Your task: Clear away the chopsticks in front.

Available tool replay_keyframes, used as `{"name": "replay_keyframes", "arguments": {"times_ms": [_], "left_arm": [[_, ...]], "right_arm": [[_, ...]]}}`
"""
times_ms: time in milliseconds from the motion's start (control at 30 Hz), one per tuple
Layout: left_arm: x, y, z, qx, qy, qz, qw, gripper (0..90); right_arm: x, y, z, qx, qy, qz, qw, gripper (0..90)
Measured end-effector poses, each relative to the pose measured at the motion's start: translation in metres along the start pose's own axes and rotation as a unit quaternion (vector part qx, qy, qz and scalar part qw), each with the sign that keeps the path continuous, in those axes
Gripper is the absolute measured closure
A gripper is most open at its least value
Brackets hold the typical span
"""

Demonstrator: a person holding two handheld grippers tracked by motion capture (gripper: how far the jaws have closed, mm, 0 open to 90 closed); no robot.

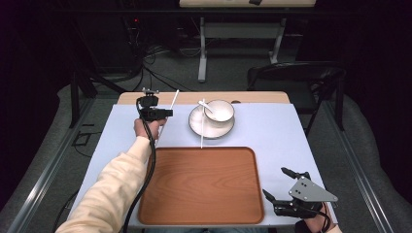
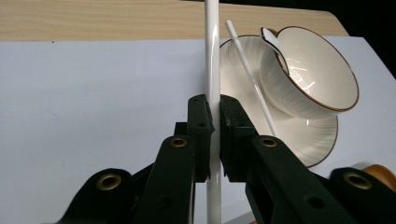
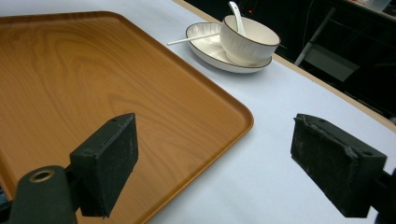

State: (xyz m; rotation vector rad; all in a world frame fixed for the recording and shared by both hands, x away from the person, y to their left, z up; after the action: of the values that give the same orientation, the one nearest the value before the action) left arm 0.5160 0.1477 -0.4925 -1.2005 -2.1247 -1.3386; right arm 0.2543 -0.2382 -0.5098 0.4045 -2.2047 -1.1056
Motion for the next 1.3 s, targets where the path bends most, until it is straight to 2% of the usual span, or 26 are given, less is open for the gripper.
{"name": "replay_keyframes", "arguments": {"times_ms": [233,400,700,1033,1067,1100,1167,1300], "left_arm": [[0.017,-0.008,0.002,0.0,-0.012,-0.012,0.9999,84.0],[0.03,-0.018,0.005,-0.007,-0.016,-0.017,0.9997,84.0],[0.044,-0.034,0.006,-0.01,-0.022,-0.027,0.9994,84.0],[0.059,-0.062,0.009,-0.004,-0.029,-0.042,0.9987,84.0],[0.062,-0.069,0.011,-0.005,-0.026,-0.047,0.9985,84.0],[0.062,-0.069,0.011,-0.005,-0.026,-0.047,0.9985,84.0],[0.065,-0.083,0.016,0.005,-0.021,-0.045,0.9988,84.0],[0.066,-0.094,0.021,0.01,-0.017,-0.046,0.9987,83.9]], "right_arm": [[0.0,0.0,0.0,0.0,-0.001,0.001,1.0,14.4],[0.0,0.0,0.0,0.0,-0.001,0.001,1.0,14.4],[0.0,0.0,0.0,0.0,-0.001,0.002,1.0,14.4],[0.0,0.0,0.0,-0.001,-0.001,0.002,1.0,14.4],[-0.001,0.0,0.0,-0.001,-0.001,0.003,1.0,14.4],[-0.001,0.0,0.0,-0.001,-0.001,0.003,1.0,14.4],[-0.001,0.0,0.0,-0.001,-0.001,0.003,1.0,14.4],[-0.001,0.0,0.0,-0.001,-0.001,0.003,1.0,14.4]]}}
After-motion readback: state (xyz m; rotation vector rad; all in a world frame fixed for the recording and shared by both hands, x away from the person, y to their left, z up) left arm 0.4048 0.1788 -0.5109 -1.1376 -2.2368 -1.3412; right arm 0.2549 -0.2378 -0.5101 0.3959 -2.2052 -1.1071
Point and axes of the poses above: each handheld gripper's, and its own axes: x roughly backward along the jaws, y roughly out of its top, z roughly to its left, the point moved 5 cm from there along -x, roughly forward along the jaws, and after that the axes turned 14 degrees about x, right-handed, at the moved point
